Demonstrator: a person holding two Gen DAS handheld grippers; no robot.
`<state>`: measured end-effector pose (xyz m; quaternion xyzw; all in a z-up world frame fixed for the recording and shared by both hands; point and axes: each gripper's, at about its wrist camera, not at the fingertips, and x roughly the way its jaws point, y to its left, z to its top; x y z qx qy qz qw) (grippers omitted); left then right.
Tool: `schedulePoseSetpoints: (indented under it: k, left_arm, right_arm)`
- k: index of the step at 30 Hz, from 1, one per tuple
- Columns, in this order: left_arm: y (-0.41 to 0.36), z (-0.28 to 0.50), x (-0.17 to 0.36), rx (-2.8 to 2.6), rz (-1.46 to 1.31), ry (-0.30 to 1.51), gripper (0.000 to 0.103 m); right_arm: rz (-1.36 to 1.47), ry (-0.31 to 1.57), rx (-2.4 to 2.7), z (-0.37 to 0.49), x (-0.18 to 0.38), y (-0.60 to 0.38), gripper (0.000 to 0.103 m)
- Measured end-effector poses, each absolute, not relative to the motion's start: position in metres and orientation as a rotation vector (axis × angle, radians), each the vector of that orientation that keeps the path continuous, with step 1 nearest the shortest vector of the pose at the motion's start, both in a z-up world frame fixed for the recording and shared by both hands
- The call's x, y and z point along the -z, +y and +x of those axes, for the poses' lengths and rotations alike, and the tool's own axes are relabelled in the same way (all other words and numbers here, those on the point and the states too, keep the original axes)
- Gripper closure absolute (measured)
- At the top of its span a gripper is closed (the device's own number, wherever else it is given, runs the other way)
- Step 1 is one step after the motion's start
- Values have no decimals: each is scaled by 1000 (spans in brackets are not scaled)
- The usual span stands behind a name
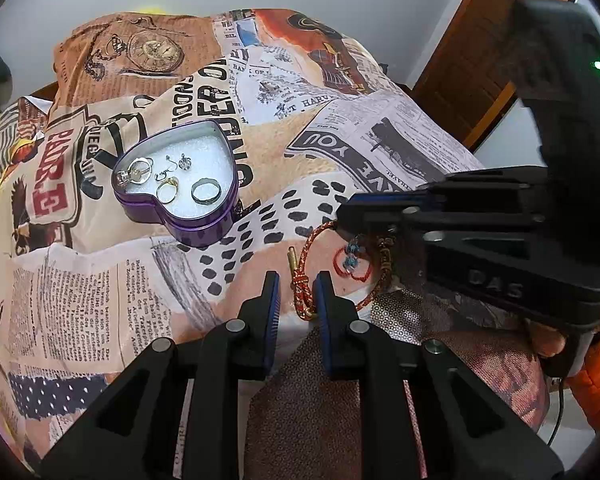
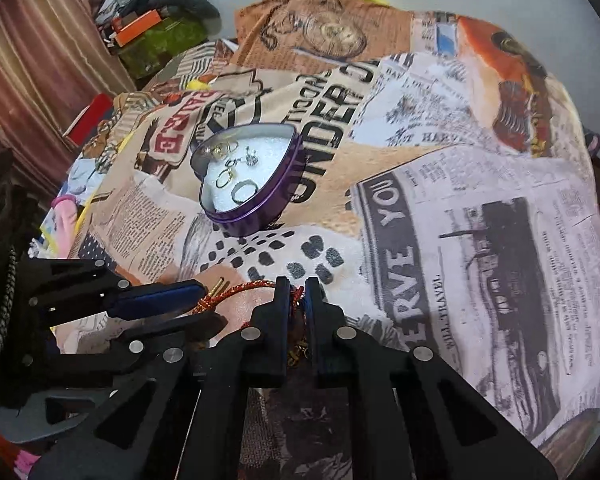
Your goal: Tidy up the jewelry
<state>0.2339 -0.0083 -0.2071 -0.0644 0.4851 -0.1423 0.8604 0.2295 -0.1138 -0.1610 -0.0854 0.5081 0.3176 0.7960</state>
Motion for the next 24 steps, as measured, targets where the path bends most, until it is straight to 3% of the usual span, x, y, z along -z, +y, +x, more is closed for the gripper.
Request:
schedulePoseSetpoints:
  k: [8,12,24]
  left_arm:
    - [-12,236,211,282,-119,1012,88]
    - [-9,238,211,284,-154,1012,96]
    - [-12,227,181,252,-101,941,97]
  right_arm:
    - [-194,988,-679,212,129,-124,97]
    - [-174,950,-658,209,114,-132,96]
    - [-164,857,-584,208,78,-149,96]
